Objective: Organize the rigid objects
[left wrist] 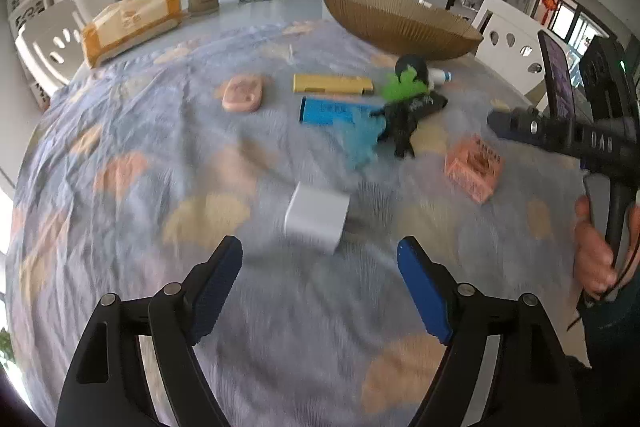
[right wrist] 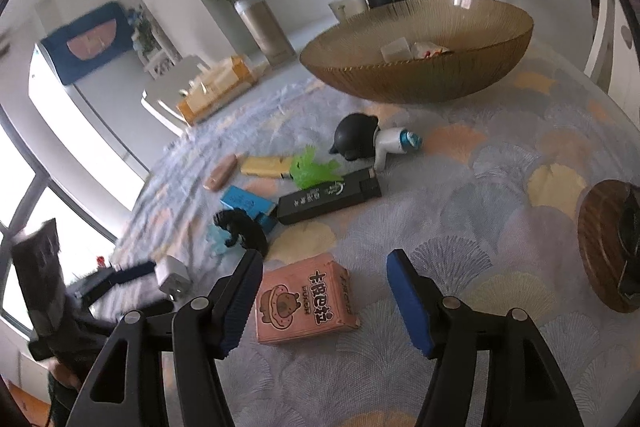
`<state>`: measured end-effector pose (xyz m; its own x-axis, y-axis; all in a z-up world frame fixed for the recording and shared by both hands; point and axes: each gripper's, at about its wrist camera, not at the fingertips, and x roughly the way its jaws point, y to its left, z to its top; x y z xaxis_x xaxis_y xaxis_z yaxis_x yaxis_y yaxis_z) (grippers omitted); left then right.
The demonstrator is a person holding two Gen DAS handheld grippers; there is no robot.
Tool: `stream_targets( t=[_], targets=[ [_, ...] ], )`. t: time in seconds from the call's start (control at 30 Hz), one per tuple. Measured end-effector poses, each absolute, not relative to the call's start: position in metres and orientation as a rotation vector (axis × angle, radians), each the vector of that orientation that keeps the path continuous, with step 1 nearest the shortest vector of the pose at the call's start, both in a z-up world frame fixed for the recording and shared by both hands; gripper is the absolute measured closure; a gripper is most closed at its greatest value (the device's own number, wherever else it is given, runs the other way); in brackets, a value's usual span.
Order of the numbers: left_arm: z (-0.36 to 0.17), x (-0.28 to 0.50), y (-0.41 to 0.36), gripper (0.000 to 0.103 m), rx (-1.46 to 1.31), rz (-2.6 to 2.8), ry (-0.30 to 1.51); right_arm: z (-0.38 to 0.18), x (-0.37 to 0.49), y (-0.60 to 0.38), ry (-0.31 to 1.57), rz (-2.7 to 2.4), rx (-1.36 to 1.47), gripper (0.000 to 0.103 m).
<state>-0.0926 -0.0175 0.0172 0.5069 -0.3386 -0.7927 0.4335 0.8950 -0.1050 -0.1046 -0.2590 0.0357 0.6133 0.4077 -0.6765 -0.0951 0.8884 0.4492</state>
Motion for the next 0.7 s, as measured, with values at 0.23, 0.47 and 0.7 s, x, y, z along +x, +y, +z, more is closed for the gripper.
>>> stream_targets(
  t=[0.23, 0.47, 0.7],
  targets=[
    [0.016, -0.082, -0.034, 0.024, 0.055, -0.438, 1.014, 0.031, -0.101, -0.27, 0.886, 0.319, 0.477, 0.034],
    [0.019, -0.08, -0.037, 0.024, -0.046, -0.431, 1.061, 0.029, -0.101, -0.269, 0.905, 0.317, 0.474, 0.034],
    [0.031, -0.079, -0.044, 0.024, -0.022, -0.456, 1.024, 0.028, -0.099, -0.268, 0.916, 0.325, 0.47, 0.034]
  ],
)
